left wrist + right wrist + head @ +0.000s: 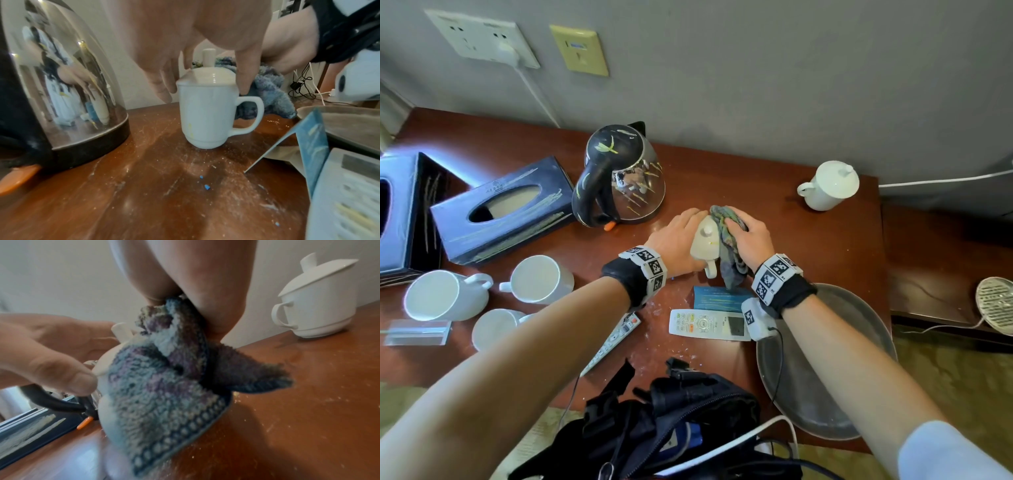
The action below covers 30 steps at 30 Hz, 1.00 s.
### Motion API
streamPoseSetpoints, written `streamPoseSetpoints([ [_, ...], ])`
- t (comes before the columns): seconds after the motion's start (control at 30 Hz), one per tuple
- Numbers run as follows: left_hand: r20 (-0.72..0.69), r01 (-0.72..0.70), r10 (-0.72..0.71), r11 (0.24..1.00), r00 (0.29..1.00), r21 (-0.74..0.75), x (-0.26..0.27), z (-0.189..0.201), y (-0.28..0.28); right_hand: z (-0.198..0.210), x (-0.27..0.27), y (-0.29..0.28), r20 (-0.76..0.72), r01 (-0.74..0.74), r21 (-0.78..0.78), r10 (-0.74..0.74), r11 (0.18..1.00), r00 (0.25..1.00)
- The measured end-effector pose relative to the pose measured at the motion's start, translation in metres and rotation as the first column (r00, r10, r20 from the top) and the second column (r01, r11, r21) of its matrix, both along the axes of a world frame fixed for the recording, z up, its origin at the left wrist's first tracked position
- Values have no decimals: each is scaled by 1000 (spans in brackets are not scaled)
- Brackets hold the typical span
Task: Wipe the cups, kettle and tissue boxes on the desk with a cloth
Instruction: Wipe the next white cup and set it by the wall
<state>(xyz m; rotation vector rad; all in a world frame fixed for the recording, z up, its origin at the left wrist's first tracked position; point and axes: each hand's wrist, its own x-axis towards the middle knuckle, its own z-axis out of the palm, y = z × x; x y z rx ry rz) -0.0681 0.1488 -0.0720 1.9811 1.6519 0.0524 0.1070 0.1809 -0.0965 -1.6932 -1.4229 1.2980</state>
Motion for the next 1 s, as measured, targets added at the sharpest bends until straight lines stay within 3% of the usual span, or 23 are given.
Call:
streamPoseSetpoints([
  [0.1,-46,57,-57,998,997,6,-2,3,2,-6,2,0,-8,38,-17,-38,999,999],
  [0.27,-43,-28,29,1000,999,8,0,0,0,-3,2,6,13,37,5,-38,999,999],
  [0.43,-15,-78,78,997,997,-12,2,-4,-1,8,-11,-7,58,-111,56,108,992,992],
  [0.6,6,-130,130,991,991,5,1,-9,-1,-6,-11,-42,160,-184,118,164,976,973],
  [0.77,14,-123,123,992,992,7,2,-10,-2,1,-17,-7,43,-88,-7,88,996,995],
  [0.87,-4,-106,106,994,994,-19,0,-7,0,1,-15,24,58,-79,-128,87,989,995],
  [1.0,-18,-101,100,995,995,-29,0,-5,2,1,-11,13,105,-96,-73,104,993,989],
])
